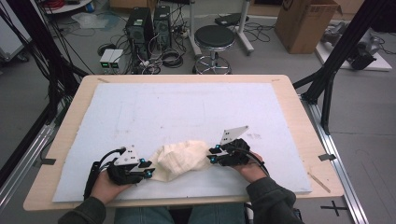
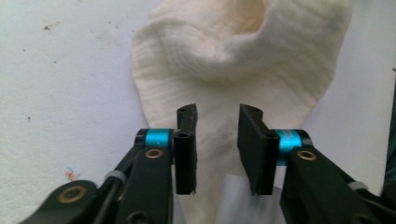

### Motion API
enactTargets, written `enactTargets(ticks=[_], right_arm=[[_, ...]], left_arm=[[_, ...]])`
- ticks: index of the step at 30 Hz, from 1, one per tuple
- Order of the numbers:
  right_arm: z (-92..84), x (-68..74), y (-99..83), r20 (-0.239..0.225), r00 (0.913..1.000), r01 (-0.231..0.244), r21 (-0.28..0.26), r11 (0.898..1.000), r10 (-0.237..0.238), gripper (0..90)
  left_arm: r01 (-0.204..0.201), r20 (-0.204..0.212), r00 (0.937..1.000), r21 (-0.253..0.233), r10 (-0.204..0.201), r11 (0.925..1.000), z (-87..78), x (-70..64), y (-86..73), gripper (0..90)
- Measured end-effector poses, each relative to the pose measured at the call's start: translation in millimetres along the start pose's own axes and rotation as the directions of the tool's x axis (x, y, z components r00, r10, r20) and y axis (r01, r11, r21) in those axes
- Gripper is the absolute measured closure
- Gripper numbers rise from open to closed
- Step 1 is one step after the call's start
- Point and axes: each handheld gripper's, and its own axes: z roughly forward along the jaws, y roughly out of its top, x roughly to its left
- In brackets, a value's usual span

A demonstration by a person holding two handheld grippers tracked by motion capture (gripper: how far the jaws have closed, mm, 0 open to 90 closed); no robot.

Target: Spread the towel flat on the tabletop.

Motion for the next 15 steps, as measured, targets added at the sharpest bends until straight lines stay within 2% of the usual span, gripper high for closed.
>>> enactTargets(ticks=[1, 2, 5, 8, 11, 15], right_arm=[[0.3, -0.4, 0.1, 0.001, 1.0000, -0.006, -0.003, 1.000, 0.006, 65.8], [1.4, -1.1, -0.2, 0.000, 1.0000, -0.004, 0.004, 1.000, 0.004, 65.5], [8.1, -0.5, -1.5, 0.007, 1.0000, 0.006, 0.053, 0.999, -0.006, 62.1], [15.8, 2.8, -3.8, 0.019, 0.9996, 0.020, 0.080, 0.997, -0.022, 63.7], [16.9, 3.4, -5.1, 0.029, 0.9996, 0.003, 0.063, 0.998, -0.005, 70.7], [16.7, 0.2, -5.4, 0.014, 0.9998, -0.015, 0.060, 0.998, 0.014, 85.6]], left_arm=[[0.011, -0.001, 0.9999, -0.004, -0.011, 0.9999, 1.1, -0.1, -0.2, 62.8], [0.005, -0.007, 1.0000, 0.007, -0.005, 1.0000, 2.1, 0.8, -0.2, 61.0], [0.023, -0.017, 0.9996, 0.028, -0.022, 0.9993, 6.9, 3.0, 0.5, 51.6], [0.005, -0.025, 0.9997, 0.030, -0.004, 0.9995, 9.6, 1.2, 0.8, 52.4], [-0.005, -0.017, 0.9998, 0.026, 0.005, 0.9997, 11.3, -1.2, 1.3, 62.9], [-0.012, -0.017, 0.9998, 0.021, 0.013, 0.9997, 13.0, -4.9, 2.4, 80.2]])
